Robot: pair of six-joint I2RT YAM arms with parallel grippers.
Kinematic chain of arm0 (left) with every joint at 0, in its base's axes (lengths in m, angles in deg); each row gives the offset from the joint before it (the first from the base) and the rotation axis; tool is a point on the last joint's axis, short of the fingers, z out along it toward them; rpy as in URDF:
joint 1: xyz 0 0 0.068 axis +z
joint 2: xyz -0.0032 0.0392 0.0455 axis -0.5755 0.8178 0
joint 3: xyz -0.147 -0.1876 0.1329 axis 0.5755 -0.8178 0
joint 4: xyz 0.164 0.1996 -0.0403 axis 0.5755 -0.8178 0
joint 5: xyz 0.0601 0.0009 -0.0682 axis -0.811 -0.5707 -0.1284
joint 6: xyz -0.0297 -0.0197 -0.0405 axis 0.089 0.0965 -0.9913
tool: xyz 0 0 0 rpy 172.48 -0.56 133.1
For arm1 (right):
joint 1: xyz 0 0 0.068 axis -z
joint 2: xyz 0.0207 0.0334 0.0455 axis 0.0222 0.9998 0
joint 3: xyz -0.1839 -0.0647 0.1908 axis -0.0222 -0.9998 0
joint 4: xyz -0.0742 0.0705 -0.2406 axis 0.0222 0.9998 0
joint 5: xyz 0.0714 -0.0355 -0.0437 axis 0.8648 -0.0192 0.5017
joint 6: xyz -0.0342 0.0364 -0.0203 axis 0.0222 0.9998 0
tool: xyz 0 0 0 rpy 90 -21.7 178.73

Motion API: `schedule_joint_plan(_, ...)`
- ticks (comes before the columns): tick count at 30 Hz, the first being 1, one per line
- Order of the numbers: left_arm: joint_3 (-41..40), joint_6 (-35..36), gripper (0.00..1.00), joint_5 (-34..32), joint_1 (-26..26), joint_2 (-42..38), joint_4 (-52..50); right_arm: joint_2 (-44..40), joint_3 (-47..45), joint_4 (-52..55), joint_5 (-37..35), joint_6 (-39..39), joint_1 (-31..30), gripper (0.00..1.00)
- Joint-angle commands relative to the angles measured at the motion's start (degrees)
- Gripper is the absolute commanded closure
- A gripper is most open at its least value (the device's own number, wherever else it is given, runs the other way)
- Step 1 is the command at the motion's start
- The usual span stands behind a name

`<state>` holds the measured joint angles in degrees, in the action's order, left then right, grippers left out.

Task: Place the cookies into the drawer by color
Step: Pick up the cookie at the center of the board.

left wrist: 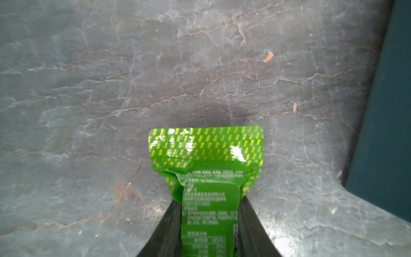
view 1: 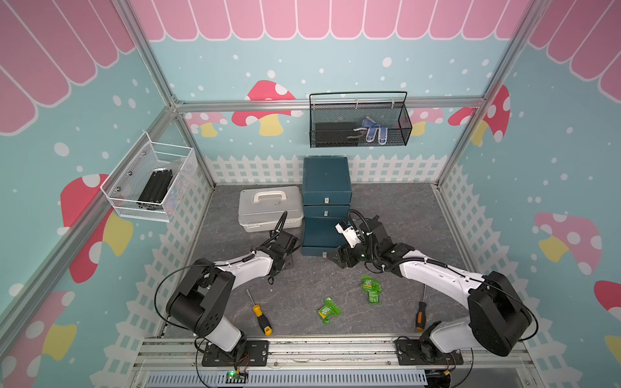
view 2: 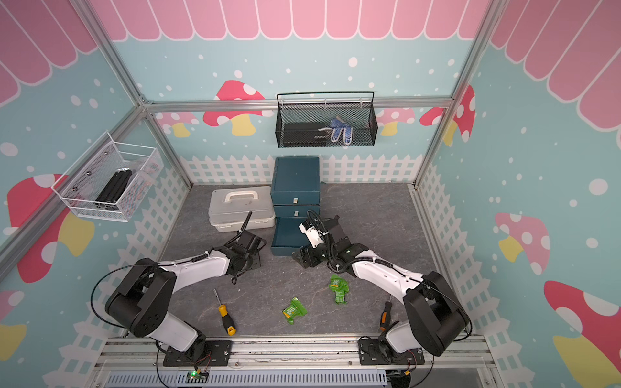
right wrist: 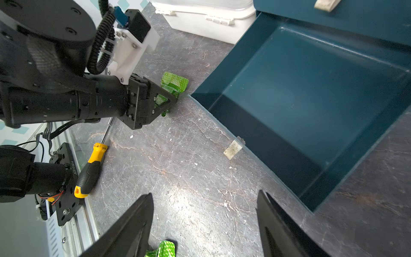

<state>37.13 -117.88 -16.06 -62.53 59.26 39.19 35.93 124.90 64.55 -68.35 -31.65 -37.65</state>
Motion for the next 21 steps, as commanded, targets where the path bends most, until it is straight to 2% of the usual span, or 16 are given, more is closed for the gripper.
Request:
schedule_joint_plan(1,0.67,1.14,0.68,-1.06,0.24,-4.39,-1.95,-0.62,1.89,-0.4,0.26,-0.18,-0.11,0.24)
schedule_joint_plan(12,6.3,2.8,0.69,-1.76,-5.4,-14.76,-6.4,-5.58,1.08,-1.8,-3.46,2.59,0.74,0.24)
schedule_joint_plan(16,11.41,3.83,0.7,1.28,-7.17,-14.94,-8.12,-6.62,0.98,-1.62,-2.14,3.04,3.23,0.24)
schedule_joint_plan(21,17.97,5.19,0.69,1.83,-10.06,-11.93,-9.51,-6.55,1.24,-1.7,-1.2,3.49,6.0,0.24)
